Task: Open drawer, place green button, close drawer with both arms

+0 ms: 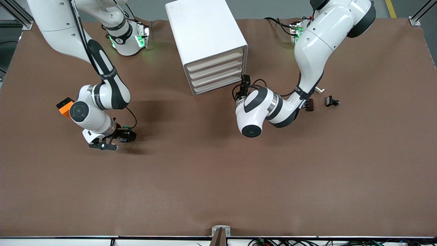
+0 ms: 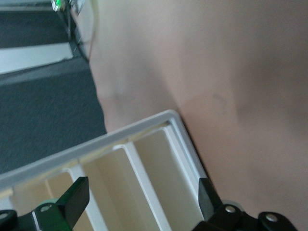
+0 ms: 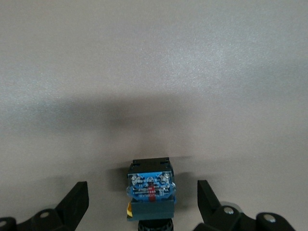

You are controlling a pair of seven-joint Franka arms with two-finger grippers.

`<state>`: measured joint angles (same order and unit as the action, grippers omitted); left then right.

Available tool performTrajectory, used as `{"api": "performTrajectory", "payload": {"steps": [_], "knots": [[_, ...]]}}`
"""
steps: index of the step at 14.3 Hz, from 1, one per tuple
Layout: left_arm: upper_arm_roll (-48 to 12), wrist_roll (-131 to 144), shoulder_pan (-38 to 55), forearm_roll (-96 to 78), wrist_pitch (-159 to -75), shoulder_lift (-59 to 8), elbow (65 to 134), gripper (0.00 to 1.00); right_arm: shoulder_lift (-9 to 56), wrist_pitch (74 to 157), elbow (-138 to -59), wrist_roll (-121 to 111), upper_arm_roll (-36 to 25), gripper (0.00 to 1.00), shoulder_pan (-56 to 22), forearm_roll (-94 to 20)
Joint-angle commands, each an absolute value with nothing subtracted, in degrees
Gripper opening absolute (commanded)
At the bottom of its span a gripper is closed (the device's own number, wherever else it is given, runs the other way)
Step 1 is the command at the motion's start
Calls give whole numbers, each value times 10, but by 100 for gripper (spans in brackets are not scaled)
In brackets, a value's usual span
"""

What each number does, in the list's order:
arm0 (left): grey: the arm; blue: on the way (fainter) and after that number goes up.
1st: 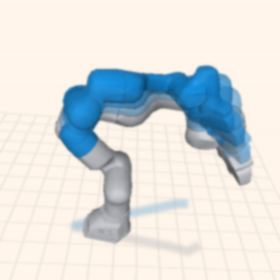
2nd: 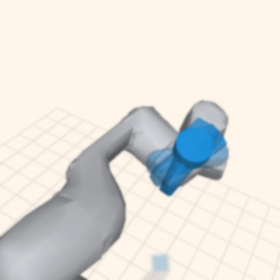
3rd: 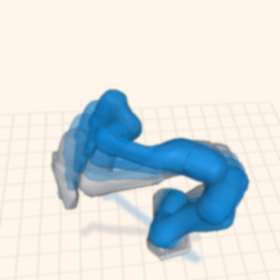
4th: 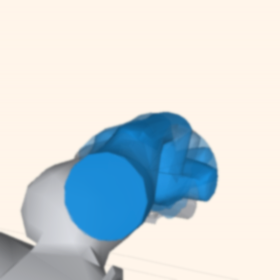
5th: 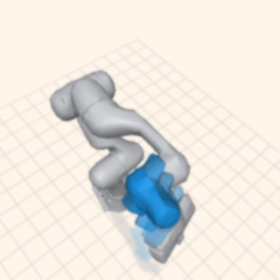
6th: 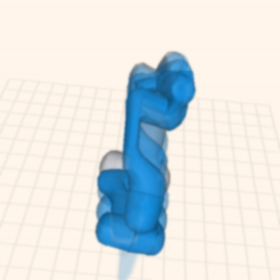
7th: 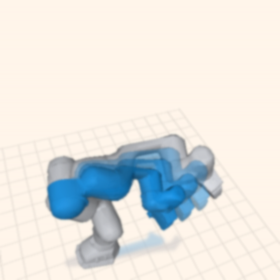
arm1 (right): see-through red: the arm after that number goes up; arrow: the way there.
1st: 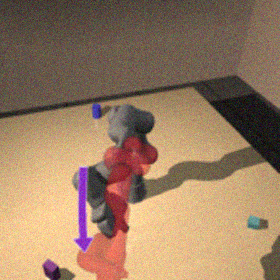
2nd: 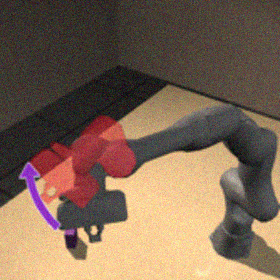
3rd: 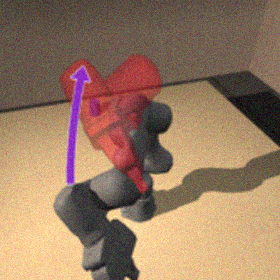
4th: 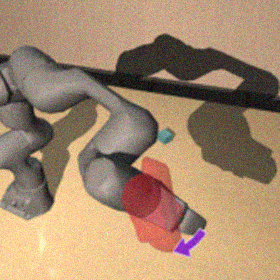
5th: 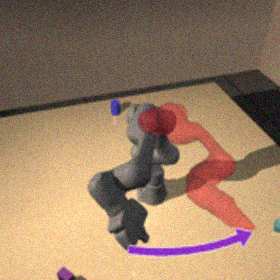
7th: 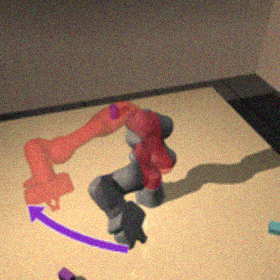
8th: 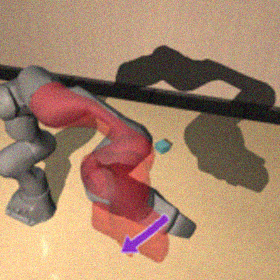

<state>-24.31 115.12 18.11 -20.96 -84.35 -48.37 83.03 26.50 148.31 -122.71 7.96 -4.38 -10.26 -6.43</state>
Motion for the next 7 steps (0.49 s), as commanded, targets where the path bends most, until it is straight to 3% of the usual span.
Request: {"api": "performTrajectory", "payload": {"steps": [1, 7], "knots": [[-243, 1181, 185, -238, -827, -497, 812, 100, 267, 1484, -1228, 82, -47, 100, -107, -76], [-241, 1244, 185, -273, -826, -538, 812, 100, 266, 1484, -1229, 81, -47, 100, -107, -76]]}}
